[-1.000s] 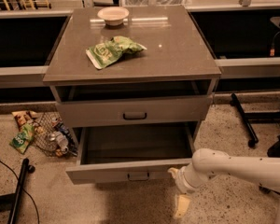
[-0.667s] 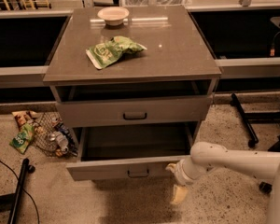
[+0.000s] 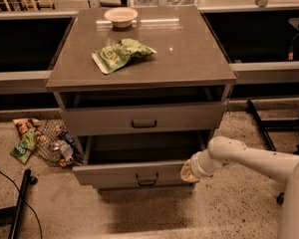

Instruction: Close middle drawer

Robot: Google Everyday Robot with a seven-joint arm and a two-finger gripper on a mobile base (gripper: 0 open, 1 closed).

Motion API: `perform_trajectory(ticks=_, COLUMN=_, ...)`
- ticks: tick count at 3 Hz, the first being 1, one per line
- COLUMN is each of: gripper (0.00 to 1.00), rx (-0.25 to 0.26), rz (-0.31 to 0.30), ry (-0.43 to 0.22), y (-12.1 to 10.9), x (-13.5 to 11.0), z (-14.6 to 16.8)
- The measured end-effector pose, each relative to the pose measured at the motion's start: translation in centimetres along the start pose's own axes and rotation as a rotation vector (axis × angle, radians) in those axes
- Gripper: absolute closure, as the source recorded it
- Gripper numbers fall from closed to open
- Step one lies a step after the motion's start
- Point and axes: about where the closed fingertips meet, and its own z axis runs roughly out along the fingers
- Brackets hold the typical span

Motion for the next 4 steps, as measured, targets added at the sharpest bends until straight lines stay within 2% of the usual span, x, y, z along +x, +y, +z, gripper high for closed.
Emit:
perform_trajectory(ticks=1, gripper=0.57, rx=0.032, rz=0.001, ry=-0.009, y=-2.1, x=0.5, z=-0.2)
perform_trajectory(ticks=3, gripper=0.10, rx=0.020, rz=0.023, ry=-0.037, y=-4.1, x=1.9, z=0.6)
perform_trajectory(ticks=4, gripper=0.00, rx=0.016, rz=0.015, ry=-0.049, y=-3.6, x=1.9, z=0.2)
